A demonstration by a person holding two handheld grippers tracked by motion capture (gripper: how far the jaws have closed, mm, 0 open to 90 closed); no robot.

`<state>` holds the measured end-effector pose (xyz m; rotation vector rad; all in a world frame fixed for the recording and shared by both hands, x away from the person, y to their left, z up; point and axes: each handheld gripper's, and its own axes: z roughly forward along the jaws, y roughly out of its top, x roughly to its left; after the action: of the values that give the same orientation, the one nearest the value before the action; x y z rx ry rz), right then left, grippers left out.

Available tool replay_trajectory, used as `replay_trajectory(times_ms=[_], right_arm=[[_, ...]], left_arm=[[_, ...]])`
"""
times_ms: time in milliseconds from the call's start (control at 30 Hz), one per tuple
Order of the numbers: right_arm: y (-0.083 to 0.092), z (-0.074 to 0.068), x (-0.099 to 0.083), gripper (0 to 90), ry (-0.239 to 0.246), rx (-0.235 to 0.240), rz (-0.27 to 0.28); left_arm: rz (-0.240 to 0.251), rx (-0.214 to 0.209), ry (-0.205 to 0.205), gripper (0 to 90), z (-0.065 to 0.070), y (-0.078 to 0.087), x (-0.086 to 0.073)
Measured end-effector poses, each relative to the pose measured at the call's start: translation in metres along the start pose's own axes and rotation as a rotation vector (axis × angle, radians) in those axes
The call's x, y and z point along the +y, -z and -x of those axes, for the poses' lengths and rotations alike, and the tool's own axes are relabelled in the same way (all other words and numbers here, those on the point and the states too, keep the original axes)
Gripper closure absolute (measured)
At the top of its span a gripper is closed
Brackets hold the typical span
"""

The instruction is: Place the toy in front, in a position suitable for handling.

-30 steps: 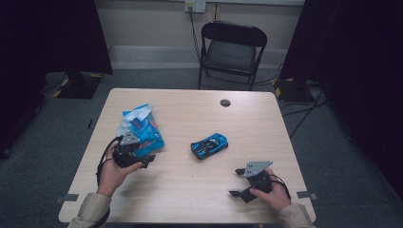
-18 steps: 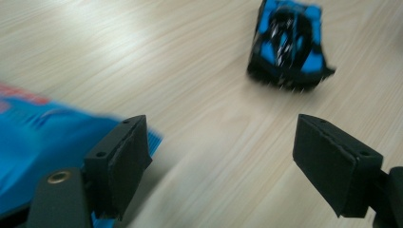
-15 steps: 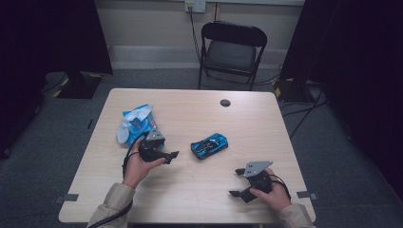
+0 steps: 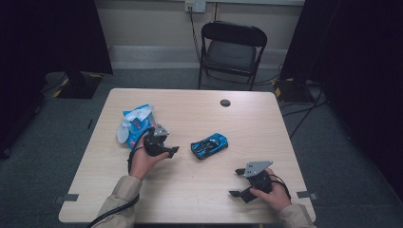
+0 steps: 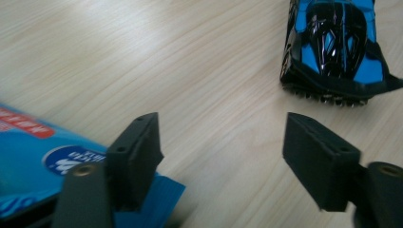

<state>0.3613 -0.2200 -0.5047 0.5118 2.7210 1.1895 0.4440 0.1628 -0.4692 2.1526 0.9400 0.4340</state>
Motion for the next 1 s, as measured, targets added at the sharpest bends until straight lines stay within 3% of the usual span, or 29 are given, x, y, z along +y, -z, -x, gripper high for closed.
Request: replay_trajectory(times_ms=[133,300,333,367,533,600,767,1000], right_arm=[[0.000,0.000,0.000,13.6,-0.004,0.001,0.000],[0.000,0.000,0.000,13.6,-0.005,0.000,0.000],[0.000,0.000,0.000,13.6,-0.003,0.000,0.000],[0.000,0.000,0.000,13.6,-0.003,0.000,0.000],[0.000,0.000,0.000,13.6,-0.003,0.000,0.001],[0.000,0.000,0.000,13.6,-0.001,-0.002,0.001],[0.000,0.000,0.000,13.6,0.000,-0.001,0.001],[0.000,0.000,0.000,13.6,0.002,0.001,-0.001]], left_arm=[[-0.023,0.006,0.003,31.1,-0.002,0.011,-0.007],[-0.013,-0.037,0.038,17.2,0.005,0.012,-0.004],[0.007,-0.091,0.007,16.8,0.014,0.009,0.002],[0.007,-0.091,0.007,16.5,0.014,0.009,0.002],[0.036,-0.171,-0.057,15.7,0.038,-0.006,0.019],[0.043,-0.188,-0.059,15.7,0.044,-0.013,0.024],[0.057,-0.204,-0.082,15.7,0.054,-0.028,0.035],[0.013,-0.186,-0.103,15.7,0.062,-0.047,0.045]])
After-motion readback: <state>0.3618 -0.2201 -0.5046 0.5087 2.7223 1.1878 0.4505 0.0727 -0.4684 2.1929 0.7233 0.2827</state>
